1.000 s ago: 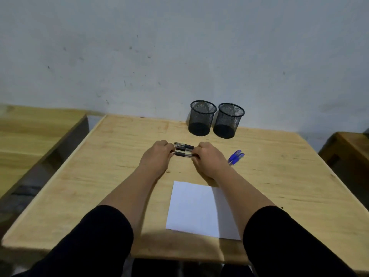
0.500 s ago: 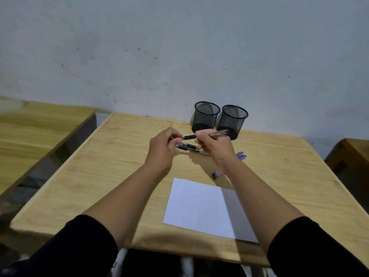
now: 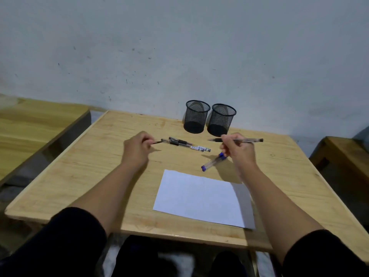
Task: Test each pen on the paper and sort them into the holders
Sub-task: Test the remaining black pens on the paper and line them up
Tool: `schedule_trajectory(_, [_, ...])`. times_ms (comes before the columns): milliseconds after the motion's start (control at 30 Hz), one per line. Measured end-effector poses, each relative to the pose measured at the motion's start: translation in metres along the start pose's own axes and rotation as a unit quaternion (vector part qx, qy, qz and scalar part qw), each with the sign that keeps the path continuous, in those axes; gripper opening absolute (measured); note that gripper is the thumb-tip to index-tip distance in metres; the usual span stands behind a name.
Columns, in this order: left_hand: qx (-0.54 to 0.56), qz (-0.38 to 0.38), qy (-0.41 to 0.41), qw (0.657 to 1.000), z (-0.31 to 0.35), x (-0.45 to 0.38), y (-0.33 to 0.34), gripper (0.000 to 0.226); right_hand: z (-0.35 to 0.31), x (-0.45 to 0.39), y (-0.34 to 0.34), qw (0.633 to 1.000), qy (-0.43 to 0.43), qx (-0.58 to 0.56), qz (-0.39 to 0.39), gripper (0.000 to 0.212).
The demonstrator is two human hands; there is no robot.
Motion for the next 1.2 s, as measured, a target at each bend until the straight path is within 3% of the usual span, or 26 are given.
schedule_trajectory(67, [-0.06,-0.045,0.033,0.997,-0.001,0.001,0.004,0.014,-0.001,-0.001,-0.014,0.999,0.02,0.024,-0.003,0.013])
schedule_trajectory(200, [-0.066,-0.128,0.099,0.985,0.024,0.022,0.042,0.009,0.024,0.01,0.009,0.997,0.071,0.008,-0.036,0.009])
schedule_trajectory(467, [-0.07,-0.137,0.1,0.983,0.017,0.026,0.047,0.015,0.048,0.026,0.03,0.991,0.125,-0.032,-0.043,0.008])
schedule_trajectory(600, [-0.044,-0.137,0.088,0.986,0.015,0.04,0.018,0.014,0.043,0.035,0.046,0.991,0.111,0.018,-0.077,0.011])
schedule_trajectory(700, [-0.083,-0.161,0.134,0.974,0.007,0.068,-0.003,0.011,0.049,0.051,0.06,0.983,0.138,-0.026,-0.116,0.014])
schedule_trajectory(967, [-0.156,-0.175,0.231,0.944,-0.017,0.108,-0.005,0.031,0.081,0.098,0.091,0.952,0.196,0.016,-0.237,0.011])
schedule_trajectory(1200, [-0.155,-0.154,0.253,0.943,-0.017,0.107,-0.006,0.027,0.078,0.105,0.098,0.943,0.12,0.136,-0.28,0.011])
Point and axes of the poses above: each hand's wrist, its own x-axis away from the middle knuckle, its own y-axis out of the palm, z = x × y, the point moved 8 cm from there along -x, towards the middle knuckle, and after that the axes turned 15 degrees about -x, right-handed, at the moved point
